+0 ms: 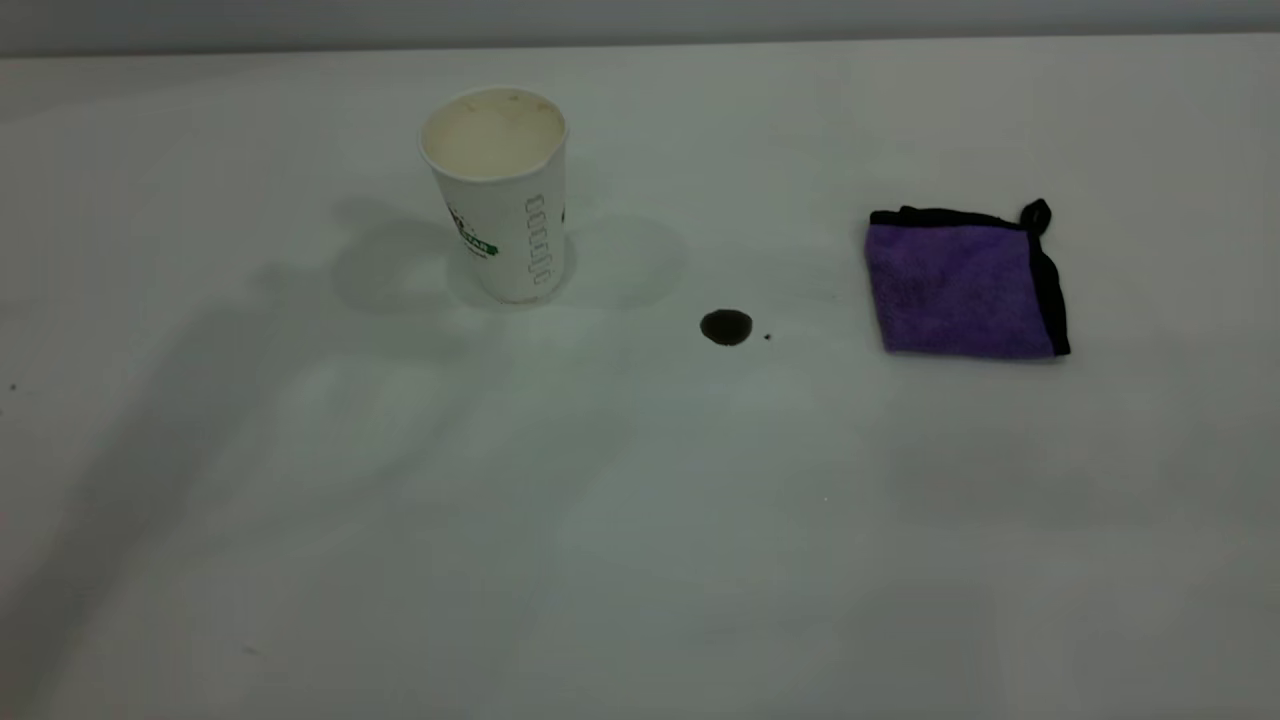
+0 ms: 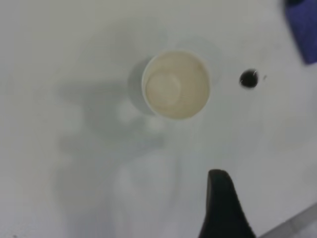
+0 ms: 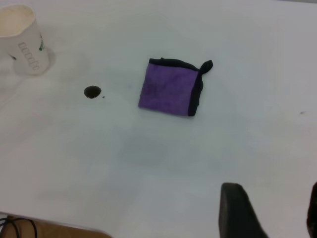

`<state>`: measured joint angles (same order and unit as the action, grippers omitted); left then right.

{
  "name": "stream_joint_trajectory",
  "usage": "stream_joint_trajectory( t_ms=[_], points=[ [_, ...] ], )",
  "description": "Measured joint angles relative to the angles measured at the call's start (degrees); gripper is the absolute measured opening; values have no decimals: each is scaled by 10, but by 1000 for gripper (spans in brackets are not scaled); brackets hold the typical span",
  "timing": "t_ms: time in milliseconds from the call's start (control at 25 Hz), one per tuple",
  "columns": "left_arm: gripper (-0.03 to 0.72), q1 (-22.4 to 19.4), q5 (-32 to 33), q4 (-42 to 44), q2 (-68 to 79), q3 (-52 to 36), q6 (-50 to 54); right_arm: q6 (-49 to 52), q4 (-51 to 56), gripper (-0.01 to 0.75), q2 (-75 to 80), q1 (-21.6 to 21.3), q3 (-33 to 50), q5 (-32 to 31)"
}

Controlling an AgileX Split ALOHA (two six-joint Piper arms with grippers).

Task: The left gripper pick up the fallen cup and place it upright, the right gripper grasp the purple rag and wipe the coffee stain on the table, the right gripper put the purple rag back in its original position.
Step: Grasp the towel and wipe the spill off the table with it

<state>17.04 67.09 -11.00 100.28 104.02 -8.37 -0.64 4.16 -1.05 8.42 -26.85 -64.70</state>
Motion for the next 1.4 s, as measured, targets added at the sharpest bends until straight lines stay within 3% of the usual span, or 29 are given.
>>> stream_joint_trajectory(
  t_ms=[240,440,800,1000,1200,1400],
  points=[
    [492,32,0,1,-124,-11,19,0,0,386,0,0,0,0],
    [492,57,0,1,-240,-86,29,0,0,386,0,0,0,0],
    [492,58,0,7,-451,-422,40,0,0,386,0,0,0,0],
    [492,58,-3,59,-564,-607,48,0,0,386,0,0,0,0],
    [492,59,-23,82,-661,-712,49,0,0,386,0,0,0,0],
    [492,59,-41,92,-734,-754,50,0,0,386,0,0,0,0]
  ],
)
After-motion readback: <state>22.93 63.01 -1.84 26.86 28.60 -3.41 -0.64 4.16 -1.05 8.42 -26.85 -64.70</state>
